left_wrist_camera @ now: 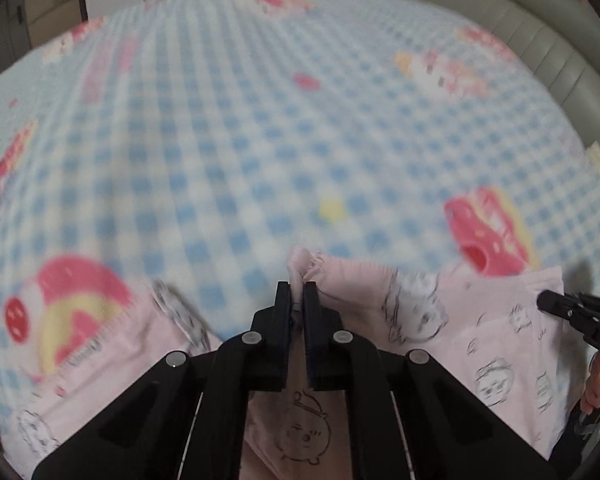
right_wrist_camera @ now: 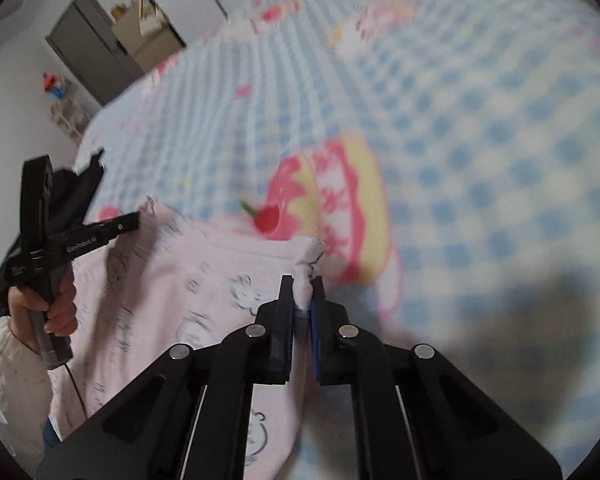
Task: Fold clothes
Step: 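Grasp the pants fold edge with both grippers and lift it over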
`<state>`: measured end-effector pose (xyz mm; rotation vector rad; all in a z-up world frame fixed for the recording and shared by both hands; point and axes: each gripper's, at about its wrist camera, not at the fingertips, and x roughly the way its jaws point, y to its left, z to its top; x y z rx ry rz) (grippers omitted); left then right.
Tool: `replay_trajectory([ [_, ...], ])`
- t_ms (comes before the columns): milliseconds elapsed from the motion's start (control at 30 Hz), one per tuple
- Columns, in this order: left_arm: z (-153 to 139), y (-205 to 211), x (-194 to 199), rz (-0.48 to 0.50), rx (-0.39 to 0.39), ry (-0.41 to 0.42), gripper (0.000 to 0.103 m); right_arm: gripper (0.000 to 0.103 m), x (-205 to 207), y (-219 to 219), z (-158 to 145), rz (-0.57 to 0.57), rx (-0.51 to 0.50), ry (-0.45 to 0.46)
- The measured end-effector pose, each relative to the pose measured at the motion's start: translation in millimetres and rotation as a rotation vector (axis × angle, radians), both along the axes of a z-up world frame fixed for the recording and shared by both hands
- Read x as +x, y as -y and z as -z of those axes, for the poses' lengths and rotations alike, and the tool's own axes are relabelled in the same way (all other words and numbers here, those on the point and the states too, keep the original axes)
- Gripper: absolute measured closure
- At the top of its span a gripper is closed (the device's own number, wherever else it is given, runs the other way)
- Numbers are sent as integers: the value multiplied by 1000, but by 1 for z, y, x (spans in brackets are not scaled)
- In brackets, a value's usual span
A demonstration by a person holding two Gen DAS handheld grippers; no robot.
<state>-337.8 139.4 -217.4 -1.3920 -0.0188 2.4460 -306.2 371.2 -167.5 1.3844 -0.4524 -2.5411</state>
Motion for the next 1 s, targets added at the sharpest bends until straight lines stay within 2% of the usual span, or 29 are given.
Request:
replay_trajectory([
  [133, -15, 1, 0, -7, 55, -41, 97, 99, 8, -13, -17, 39, -20, -57],
  [167, -8, 1, -2, -5, 60, -24, 97, 99, 8, -19, -14, 57, -24, -56],
  [233, 15, 0, -11, -18, 52, 31, 97, 99, 6, -37, 5, 110, -86, -9],
  [300, 44, 0, -19, -53, 33, 121, 92, 99, 4, -46, 29, 137, -45, 74],
  [333, 51, 3, -19, -78, 48, 143, 91, 99, 5, -49, 36, 154, -25, 97],
  [367, 46, 5, -14, -76, 58, 119, 90, 99, 8, -53, 41, 170, -13, 112],
  [400, 39, 6, -8, -69, 67, 90, 85, 99, 13, -58, 36, 183, -36, 100],
  [433, 32, 8, -2, -63, 76, 60, 77, 96, 17, -61, 30, 193, -52, 86],
  [500, 20, 7, 10, -34, 78, 8, 70, 84, 21, -58, 15, 178, -30, 50],
  [533, 16, 4, 16, -6, 61, -8, 69, 71, 20, -52, 12, 146, -43, 47],
  [567, 18, -1, 18, 24, 37, 5, 68, 61, 18, -47, 9, 114, -56, 43],
  [633, 31, -11, 16, 66, -19, 56, 64, 47, 11, -31, 13, 43, -71, 63],
  [700, 52, -17, 4, 75, -59, 120, 64, 49, -2, -15, 35, 5, -39, 133],
  [733, 62, -17, -3, 59, -45, 148, 66, 66, -5, -11, 44, 0, -26, 149],
  [767, 63, -19, -9, 43, -41, 152, 68, 78, -8, -7, 52, -5, -9, 160],
  [800, 63, -21, -14, 27, -38, 154, 75, 81, -8, -6, 52, -12, 18, 151],
  [833, 58, -25, -16, 23, -57, 125, 85, 92, -7, -6, 47, -17, 22, 129],
  [933, 47, -32, -19, 2, -99, 61, 91, 97, -5, -8, 31, 4, 38, 75],
  [1000, 36, -31, 1, 19, -59, 54, 91, 97, -5, -9, 24, 29, 67, 55],
])
